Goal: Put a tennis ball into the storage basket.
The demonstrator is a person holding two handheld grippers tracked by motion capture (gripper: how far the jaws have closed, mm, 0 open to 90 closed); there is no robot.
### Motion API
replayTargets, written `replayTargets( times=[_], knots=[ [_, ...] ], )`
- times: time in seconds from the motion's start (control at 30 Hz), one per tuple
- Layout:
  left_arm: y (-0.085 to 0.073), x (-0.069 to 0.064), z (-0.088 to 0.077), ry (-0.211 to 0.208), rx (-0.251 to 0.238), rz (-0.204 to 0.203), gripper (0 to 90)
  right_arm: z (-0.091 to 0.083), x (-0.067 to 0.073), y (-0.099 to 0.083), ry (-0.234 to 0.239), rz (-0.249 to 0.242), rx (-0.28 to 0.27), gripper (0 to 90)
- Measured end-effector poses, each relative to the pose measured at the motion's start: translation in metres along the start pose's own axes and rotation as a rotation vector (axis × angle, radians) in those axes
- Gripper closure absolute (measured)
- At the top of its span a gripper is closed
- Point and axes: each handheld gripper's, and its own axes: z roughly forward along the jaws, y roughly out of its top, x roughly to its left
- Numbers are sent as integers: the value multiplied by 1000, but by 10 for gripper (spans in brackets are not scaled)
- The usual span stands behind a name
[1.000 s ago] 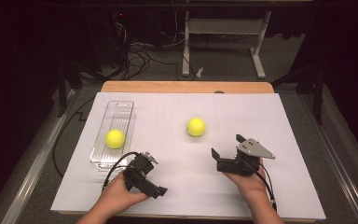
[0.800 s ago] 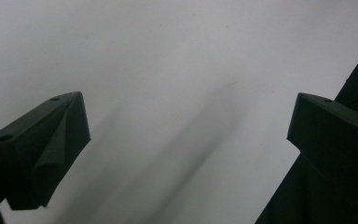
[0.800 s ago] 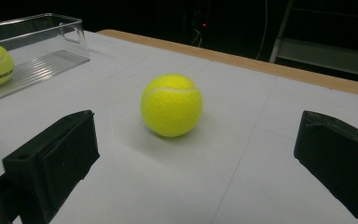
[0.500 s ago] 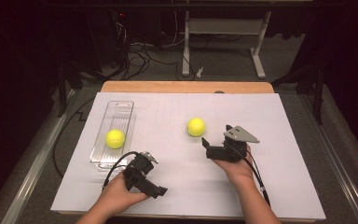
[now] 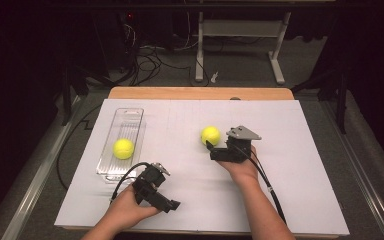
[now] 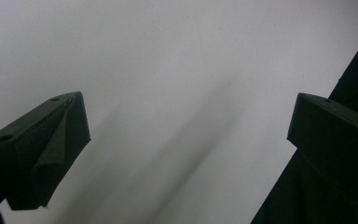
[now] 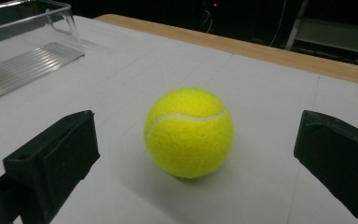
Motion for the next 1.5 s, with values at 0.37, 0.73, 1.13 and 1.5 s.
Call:
replayTargets(
  times=[0.37, 0.73, 1.13, 1.5],
  knots=[
    [1, -1, -1, -5, 1, 8, 3, 30, 1, 7, -16, 9, 54, 9],
    [1, -2, -1, -8, 1, 15, 5, 48, 0, 9, 0, 16, 134, 103],
    [2, -3, -2, -7, -3, 20, 6, 53, -1, 2, -7, 11, 205, 215],
    [2, -3, -2, -3, -2, 20, 6, 52, 2, 3, -13, 16, 201, 274]
  ],
)
